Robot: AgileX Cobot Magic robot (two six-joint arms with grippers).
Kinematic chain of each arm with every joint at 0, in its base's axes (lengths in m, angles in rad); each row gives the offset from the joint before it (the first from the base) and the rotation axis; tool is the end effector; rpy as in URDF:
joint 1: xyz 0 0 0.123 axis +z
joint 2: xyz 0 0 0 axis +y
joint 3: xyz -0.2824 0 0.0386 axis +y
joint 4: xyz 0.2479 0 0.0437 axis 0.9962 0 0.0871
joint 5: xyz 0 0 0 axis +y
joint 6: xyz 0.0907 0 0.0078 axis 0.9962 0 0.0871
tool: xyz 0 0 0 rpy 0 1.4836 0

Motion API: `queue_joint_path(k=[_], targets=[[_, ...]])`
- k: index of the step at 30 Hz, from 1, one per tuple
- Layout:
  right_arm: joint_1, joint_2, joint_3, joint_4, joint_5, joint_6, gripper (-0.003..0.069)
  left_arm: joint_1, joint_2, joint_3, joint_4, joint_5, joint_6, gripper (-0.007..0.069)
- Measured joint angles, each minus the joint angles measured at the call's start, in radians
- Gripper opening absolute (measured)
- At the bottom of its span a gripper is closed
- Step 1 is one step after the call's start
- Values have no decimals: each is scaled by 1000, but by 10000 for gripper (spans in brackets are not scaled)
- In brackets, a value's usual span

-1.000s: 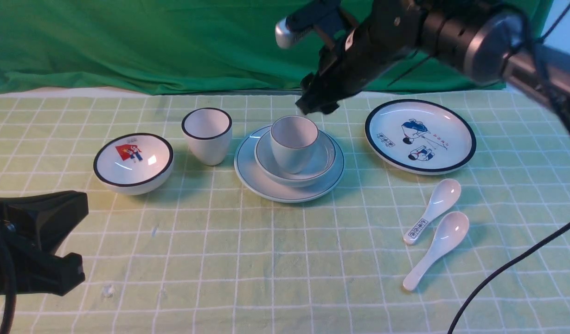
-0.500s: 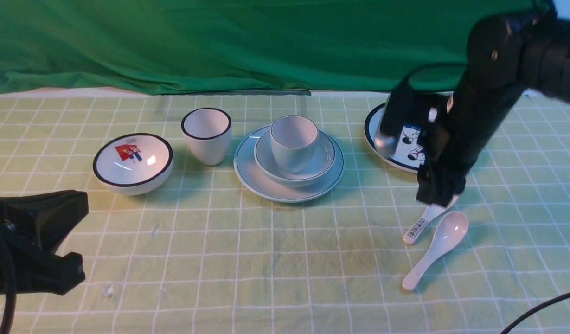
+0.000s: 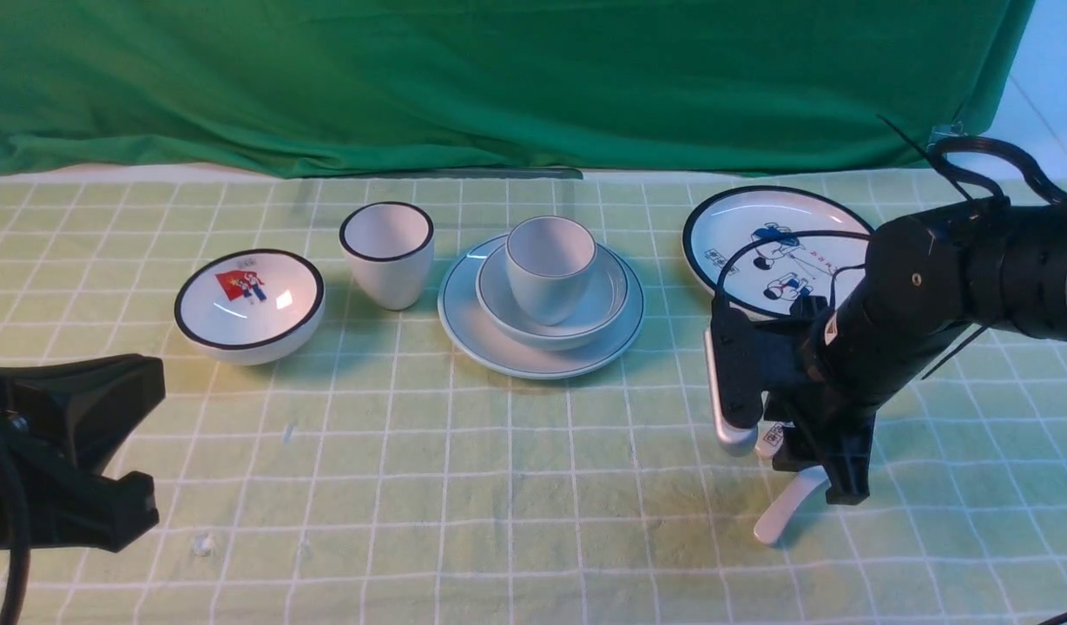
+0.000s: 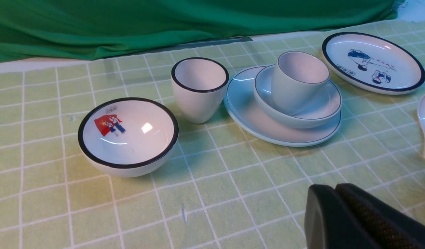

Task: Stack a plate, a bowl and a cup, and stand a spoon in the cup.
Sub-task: Use the right arm to grab a blue soup spoon

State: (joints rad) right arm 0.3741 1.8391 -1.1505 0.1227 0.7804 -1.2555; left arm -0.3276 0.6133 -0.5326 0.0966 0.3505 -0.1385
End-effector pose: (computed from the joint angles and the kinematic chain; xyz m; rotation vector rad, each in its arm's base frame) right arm 0.3215 0.1347 0.1722 -2.0512 2.0932 0.0070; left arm 0.1217 -0.0382 0.3100 0.2455 1.9035 -0.2212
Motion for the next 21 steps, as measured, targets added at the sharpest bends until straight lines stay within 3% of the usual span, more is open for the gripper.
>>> queue_joint_path(k=[4, 9, 16, 21], targets=[[2, -24, 3, 0, 36, 3, 372, 0, 0, 0, 4, -2, 0, 15], [8, -88, 4, 0, 21, 114, 374, 0, 0, 9, 15, -5, 0, 15], [1, -102, 28, 0, 1, 189, 494, 0, 0, 9, 16, -6, 0, 15], [1, -102, 72, 0, 0, 153, 533, 0, 0, 9, 16, -6, 0, 15]])
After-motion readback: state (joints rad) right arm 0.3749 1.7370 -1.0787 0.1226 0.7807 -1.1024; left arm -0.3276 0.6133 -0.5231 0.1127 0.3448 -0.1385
